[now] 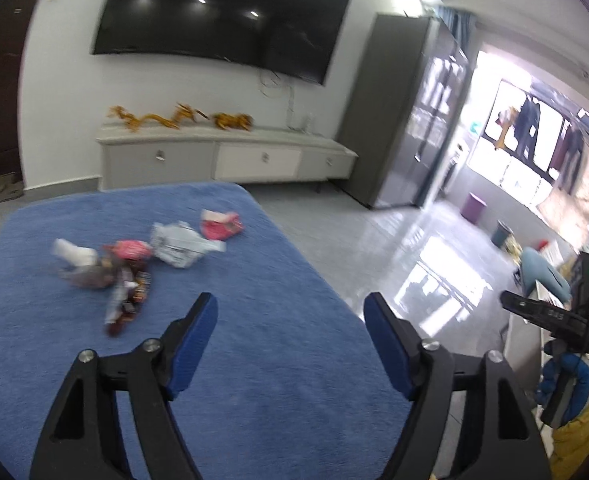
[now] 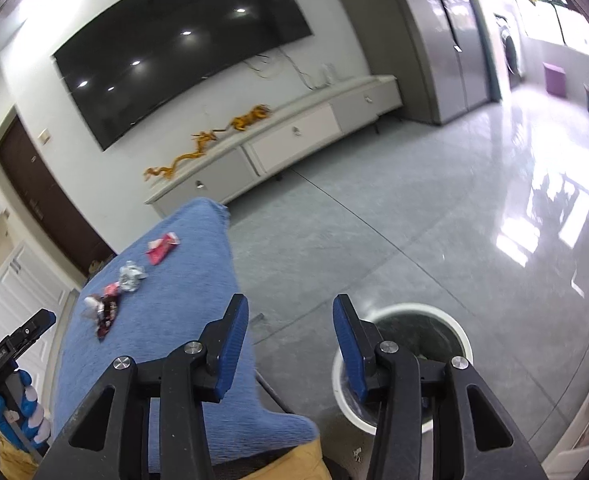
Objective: Collect trash
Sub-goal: 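Return both tools to the remaining wrappers on the towel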
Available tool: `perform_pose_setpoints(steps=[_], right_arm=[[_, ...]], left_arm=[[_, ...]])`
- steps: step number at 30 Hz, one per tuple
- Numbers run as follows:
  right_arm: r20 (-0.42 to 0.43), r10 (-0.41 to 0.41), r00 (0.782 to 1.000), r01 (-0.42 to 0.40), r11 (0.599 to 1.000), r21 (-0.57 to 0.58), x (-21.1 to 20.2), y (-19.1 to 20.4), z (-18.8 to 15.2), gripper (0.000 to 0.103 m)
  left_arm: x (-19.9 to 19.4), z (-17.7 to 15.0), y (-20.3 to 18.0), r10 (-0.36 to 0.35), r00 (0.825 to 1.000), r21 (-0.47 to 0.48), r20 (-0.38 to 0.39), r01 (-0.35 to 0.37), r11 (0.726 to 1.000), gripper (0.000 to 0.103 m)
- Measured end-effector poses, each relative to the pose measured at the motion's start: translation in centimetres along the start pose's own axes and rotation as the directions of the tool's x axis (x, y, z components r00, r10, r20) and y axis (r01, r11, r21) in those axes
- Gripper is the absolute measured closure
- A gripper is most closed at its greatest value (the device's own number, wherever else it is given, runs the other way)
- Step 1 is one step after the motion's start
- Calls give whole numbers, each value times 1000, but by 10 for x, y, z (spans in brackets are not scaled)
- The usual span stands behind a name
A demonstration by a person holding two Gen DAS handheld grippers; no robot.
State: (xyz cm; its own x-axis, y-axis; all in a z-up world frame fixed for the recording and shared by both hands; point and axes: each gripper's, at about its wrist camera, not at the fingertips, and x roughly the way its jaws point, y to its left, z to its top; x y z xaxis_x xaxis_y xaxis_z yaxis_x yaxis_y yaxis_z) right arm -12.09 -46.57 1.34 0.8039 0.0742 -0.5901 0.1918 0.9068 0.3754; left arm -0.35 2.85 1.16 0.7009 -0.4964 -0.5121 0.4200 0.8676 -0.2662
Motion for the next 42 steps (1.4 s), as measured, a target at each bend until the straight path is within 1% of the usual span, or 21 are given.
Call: perform_pose_setpoints(steps=[2, 3, 5, 8, 11, 14, 16, 18, 19, 23, 26, 29, 32, 36, 39, 41, 42], right_arm=[[17, 10, 1000, -9, 999, -39, -7, 17, 5, 59], [28, 19, 999, -17, 998, -64, -12, 29, 7, 58], [47, 37, 998, -32, 994, -100, -20, 47, 12, 57], [66, 66, 996, -57, 989, -134, -25, 65, 17, 54], [73, 95, 993, -82, 983, -166, -23, 82, 22, 53], [57, 114, 992, -101, 977, -189, -13, 93, 24, 53], [40, 124, 991, -113, 973, -203, -4, 101, 26, 53], [20, 137, 990, -130, 969, -210, 6, 107, 28, 53], [14, 142, 990, -135, 968, -212, 10, 110, 28, 52], [-25, 152, 988, -154, 962, -227, 32, 119, 30, 52], [-51, 153, 987, -161, 960, -231, 44, 120, 29, 52], [-86, 153, 985, -169, 959, -229, 66, 121, 29, 52], [-124, 151, 981, -176, 958, -227, 88, 122, 28, 52], [-171, 155, 973, -193, 954, -231, 121, 128, 30, 52], [-199, 169, 965, -215, 947, -239, 148, 138, 34, 46], [-219, 182, 959, -235, 939, -252, 168, 147, 37, 45], [-225, 186, 956, -243, 935, -258, 177, 152, 38, 43]], left_arm=[[-16, -3, 21, 28, 999, -28, 33, -27, 999, 27], [-28, -5, 37, 51, 997, -52, 52, -48, 998, 27], [-39, -7, 56, 75, 995, -82, 65, -70, 994, 27], [-62, -13, 96, 135, 987, -140, 86, -123, 983, 27], [-78, -22, 124, 195, 977, -188, 88, -176, 966, 27], [-88, -30, 157, 254, 964, -252, 74, -228, 940, 27], [-92, -36, 175, 276, 959, -284, 61, -248, 926, 27], [-93, -42, 185, 284, 958, -307, 47, -257, 917, 27], [-90, -45, 191, 280, 959, -320, 36, -255, 912, 27], [-73, -49, 192, 265, 964, -326, -8, -253, 911, 27], [-54, -47, 188, 240, 970, -303, -38, -240, 922, 27], [-31, -43, 186, 226, 971, -272, -72, -237, 933, 27], [-11, -39, 190, 222, 970, -269, -103, -242, 932, 27], [13, -29, 203, 229, 964, -278, -133, -258, 925, 27], [29, -16, 214, 238, 960, -284, -147, -271, 920, 27], [46, -4, 222, 248, 957, -278, -153, -283, 918, 27], [55, 2, 226, 251, 955, -276, -160, -288, 917, 27]])
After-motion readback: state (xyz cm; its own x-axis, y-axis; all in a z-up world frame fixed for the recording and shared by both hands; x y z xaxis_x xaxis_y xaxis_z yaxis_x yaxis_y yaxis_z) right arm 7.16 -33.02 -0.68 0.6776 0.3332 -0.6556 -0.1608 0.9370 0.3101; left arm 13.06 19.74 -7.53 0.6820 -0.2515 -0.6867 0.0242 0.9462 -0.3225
